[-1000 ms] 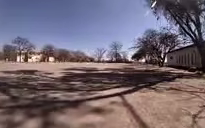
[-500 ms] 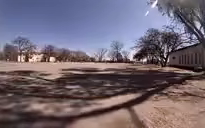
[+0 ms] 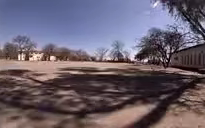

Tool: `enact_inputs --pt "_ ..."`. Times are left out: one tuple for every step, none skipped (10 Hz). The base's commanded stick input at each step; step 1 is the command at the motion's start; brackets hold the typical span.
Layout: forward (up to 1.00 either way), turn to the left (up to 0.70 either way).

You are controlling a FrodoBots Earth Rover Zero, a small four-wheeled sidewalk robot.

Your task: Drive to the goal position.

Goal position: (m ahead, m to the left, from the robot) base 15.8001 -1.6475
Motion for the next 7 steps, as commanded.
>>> enact_inputs --pt "1.00 0.00" --pt "1.00 0.00" --pt "1.00 0.00" --pt "1.00 0.00" --pt "1.00 -0.17" --pt "1.00 -0.27" --pt "1.00 -0.27"
